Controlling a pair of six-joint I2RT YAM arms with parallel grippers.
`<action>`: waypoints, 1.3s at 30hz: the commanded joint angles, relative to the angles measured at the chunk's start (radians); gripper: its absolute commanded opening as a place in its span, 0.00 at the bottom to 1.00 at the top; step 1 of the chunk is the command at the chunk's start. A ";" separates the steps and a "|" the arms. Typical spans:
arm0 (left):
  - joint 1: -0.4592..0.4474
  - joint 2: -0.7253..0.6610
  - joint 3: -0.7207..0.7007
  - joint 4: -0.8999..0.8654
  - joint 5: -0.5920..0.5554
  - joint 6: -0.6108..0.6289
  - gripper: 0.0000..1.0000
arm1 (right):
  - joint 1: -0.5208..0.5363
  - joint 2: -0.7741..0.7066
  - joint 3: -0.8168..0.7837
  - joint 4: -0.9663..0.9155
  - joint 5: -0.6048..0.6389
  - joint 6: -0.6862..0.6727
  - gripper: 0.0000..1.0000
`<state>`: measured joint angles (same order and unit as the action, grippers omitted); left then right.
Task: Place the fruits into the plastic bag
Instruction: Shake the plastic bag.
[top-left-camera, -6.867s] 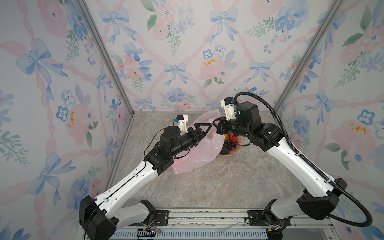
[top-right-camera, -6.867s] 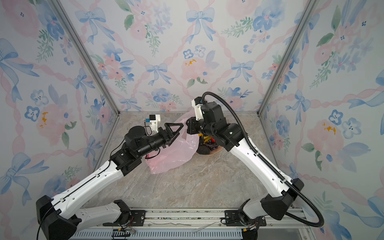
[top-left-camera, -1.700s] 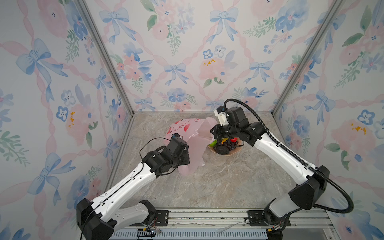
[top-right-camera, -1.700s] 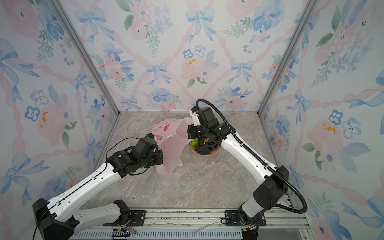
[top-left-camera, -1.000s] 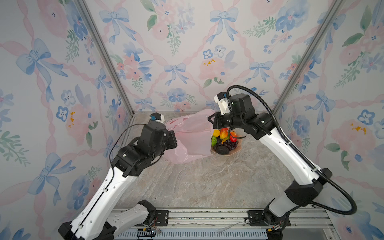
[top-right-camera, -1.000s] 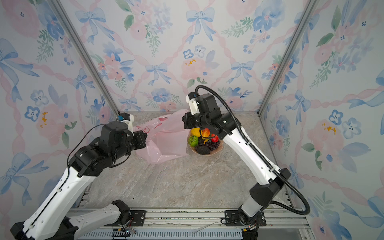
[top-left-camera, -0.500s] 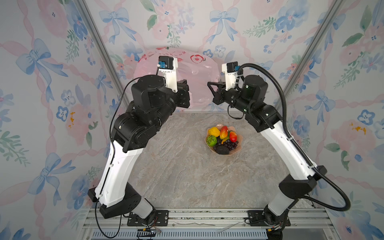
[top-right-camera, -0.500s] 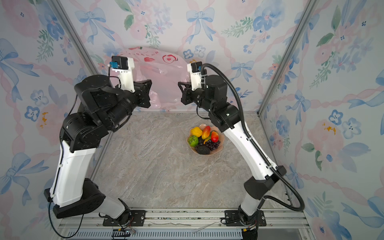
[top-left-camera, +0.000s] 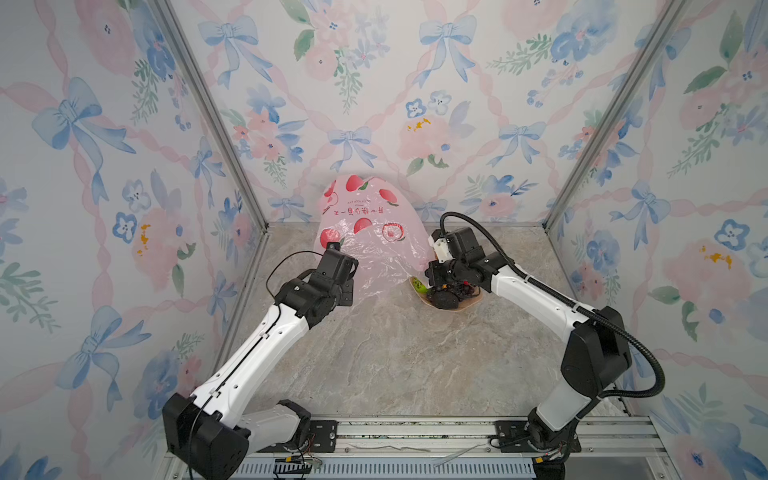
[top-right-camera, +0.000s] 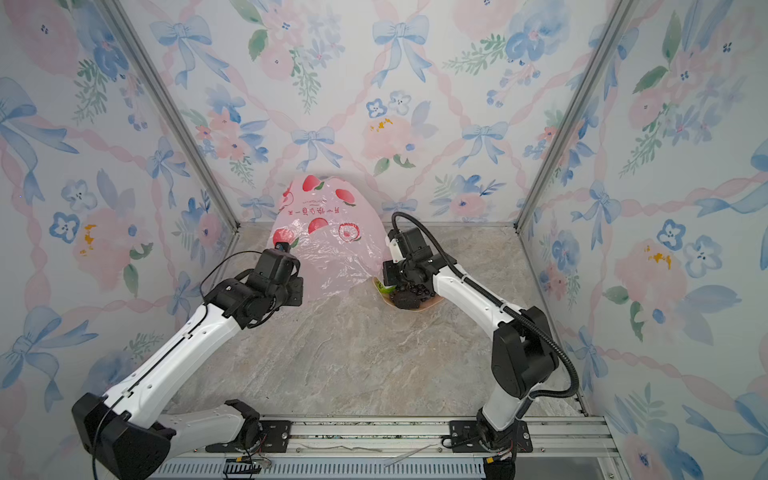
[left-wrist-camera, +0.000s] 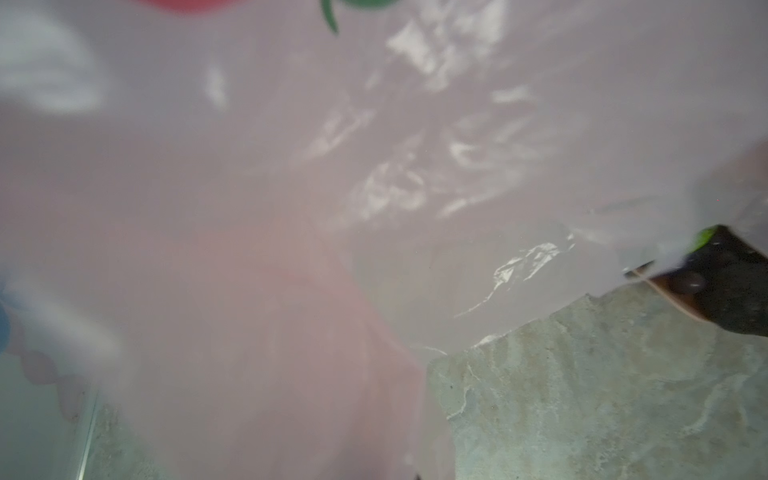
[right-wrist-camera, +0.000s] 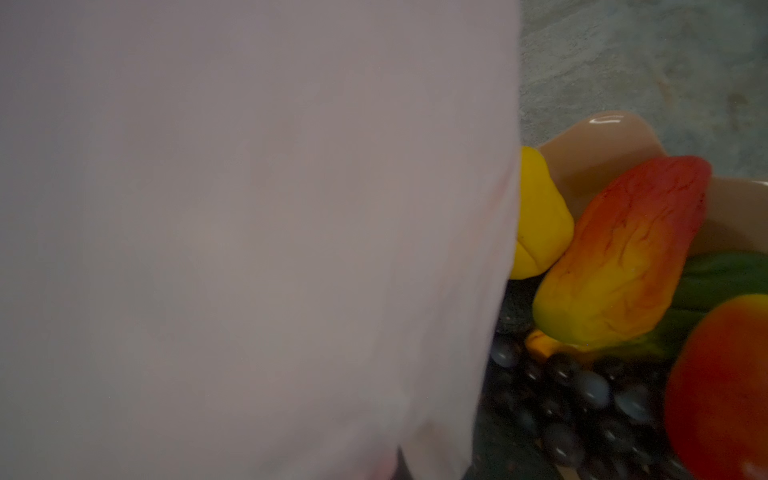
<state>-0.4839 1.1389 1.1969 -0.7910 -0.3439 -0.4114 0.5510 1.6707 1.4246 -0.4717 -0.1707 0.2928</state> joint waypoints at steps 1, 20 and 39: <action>-0.002 -0.127 0.076 0.024 0.063 -0.059 0.00 | 0.014 -0.174 0.114 -0.017 -0.040 0.024 0.00; -0.021 0.009 0.397 -0.128 0.165 -0.066 0.00 | 0.092 -0.245 0.314 -0.086 0.010 0.022 0.00; -0.105 0.488 1.344 -0.096 -0.003 0.285 0.00 | 0.065 0.050 0.877 0.279 -0.047 -0.148 0.00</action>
<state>-0.5022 1.6760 2.5324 -0.8921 -0.2325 -0.2565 0.5976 1.8698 2.4195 -0.3424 -0.2245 0.2077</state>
